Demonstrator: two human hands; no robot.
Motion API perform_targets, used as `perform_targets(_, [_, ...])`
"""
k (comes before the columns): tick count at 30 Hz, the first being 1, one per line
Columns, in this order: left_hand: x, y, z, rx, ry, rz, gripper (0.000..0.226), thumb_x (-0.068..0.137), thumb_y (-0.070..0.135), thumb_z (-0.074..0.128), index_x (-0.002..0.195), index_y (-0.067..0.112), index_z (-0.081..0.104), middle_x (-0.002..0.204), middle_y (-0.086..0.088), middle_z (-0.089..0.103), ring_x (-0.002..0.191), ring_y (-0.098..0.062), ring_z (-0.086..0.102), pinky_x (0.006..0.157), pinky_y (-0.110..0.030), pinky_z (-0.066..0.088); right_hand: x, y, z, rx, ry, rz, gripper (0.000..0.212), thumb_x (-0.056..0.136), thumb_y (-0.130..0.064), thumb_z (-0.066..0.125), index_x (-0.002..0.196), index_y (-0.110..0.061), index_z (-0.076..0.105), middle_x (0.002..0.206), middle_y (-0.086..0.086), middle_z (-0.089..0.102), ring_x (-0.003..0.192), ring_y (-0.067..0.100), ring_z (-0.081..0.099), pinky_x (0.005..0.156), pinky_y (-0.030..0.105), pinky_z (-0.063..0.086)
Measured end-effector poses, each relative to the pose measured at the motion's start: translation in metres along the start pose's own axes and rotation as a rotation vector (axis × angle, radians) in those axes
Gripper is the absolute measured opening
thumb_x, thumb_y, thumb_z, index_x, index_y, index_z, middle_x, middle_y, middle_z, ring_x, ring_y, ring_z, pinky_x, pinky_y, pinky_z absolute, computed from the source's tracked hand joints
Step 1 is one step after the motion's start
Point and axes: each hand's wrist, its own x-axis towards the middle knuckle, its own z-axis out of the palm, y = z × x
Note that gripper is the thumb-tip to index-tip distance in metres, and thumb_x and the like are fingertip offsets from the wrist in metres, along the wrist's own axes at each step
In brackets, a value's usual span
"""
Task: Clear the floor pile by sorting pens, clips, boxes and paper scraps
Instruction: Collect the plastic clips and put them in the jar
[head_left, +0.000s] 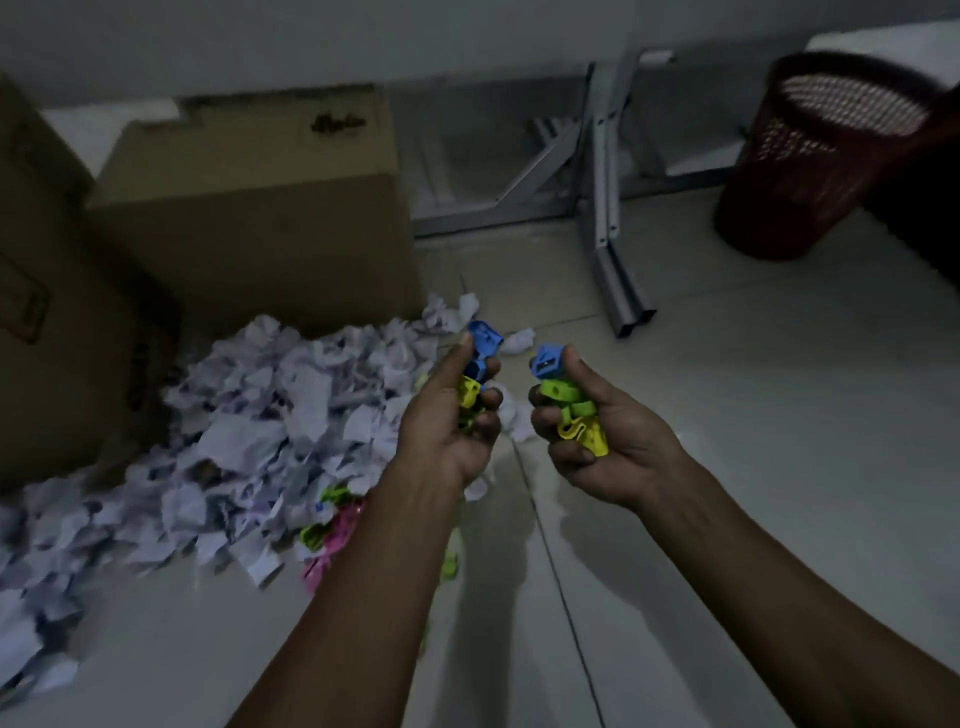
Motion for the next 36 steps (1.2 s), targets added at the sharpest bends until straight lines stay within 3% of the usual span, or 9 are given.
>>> perform_targets(11, [-0.044,0.068,0.146,0.056,-0.046,-0.08,0.019,0.091,0.032,0.06,0.102,0.016,0.059,0.061,0.005,0.059,0.036,-0.004,0.038,0.03,-0.014,0.021,-0.058,-0.154,0.086,0.151,0.052,-0.206,0.027,0.078,-0.039,0.067,0.086,-0.019,0.052,0.07,-0.004,0.048,0.051,0.005,0.054,0.029,0.014,0.022])
perform_targets(18, [-0.178,0.162,0.264,0.09,-0.012,-0.133,0.019,0.089,0.033,0.063,0.097,0.016,0.061,0.064,0.004,0.058,0.038,-0.004,0.037,0.031,-0.014,0.02,-0.184,-0.246,0.197,0.292,0.092,-0.16,0.026,0.08,-0.04,0.066,0.082,-0.018,0.053,0.071,-0.005,0.048,0.051,0.004,0.054,0.029,0.014,0.021])
perform_targets(27, [-0.368,0.296,0.468,0.148,-0.077,-0.101,0.016,0.089,0.03,0.062,0.087,0.014,0.059,0.059,0.004,0.06,0.034,-0.004,0.04,0.029,-0.012,0.02,-0.393,-0.384,0.361,0.448,0.102,-0.195,0.028,0.079,-0.039,0.067,0.078,-0.014,0.054,0.064,-0.002,0.05,0.047,0.006,0.054,0.028,0.015,0.02])
perform_targets(29, [-0.401,0.308,0.505,0.164,-0.086,-0.096,0.017,0.089,0.029,0.062,0.084,0.013,0.059,0.06,0.003,0.06,0.034,-0.004,0.04,0.028,-0.012,0.02,-0.431,-0.412,0.382,0.467,0.084,-0.232,0.031,0.073,-0.036,0.075,0.078,-0.013,0.055,0.063,-0.001,0.051,0.047,0.006,0.054,0.027,0.015,0.02])
perform_targets(31, [-0.428,0.314,0.537,0.168,-0.101,-0.1,0.017,0.089,0.029,0.062,0.083,0.013,0.058,0.063,0.002,0.058,0.033,-0.004,0.039,0.028,-0.011,0.02,-0.467,-0.438,0.397,0.492,0.025,-0.271,0.045,0.054,-0.029,0.093,0.077,-0.011,0.058,0.063,0.0,0.052,0.046,0.007,0.054,0.027,0.015,0.021])
perform_targets(33, [-0.445,0.317,0.566,0.171,-0.137,-0.121,0.017,0.089,0.029,0.061,0.085,0.013,0.057,0.061,0.001,0.056,0.032,-0.004,0.039,0.027,-0.01,0.02,-0.496,-0.462,0.408,0.481,0.014,-0.31,0.052,0.046,-0.026,0.097,0.079,-0.01,0.06,0.064,0.001,0.053,0.046,0.008,0.054,0.027,0.014,0.021])
perform_targets(36, [-0.461,0.322,0.611,0.225,-0.159,-0.153,0.02,0.088,0.029,0.064,0.087,0.01,0.057,0.053,0.001,0.055,0.03,-0.005,0.04,0.027,-0.011,0.02,-0.523,-0.499,0.414,0.435,0.084,-0.371,0.031,0.072,-0.033,0.076,0.082,-0.011,0.057,0.068,0.0,0.051,0.046,0.007,0.053,0.027,0.015,0.02])
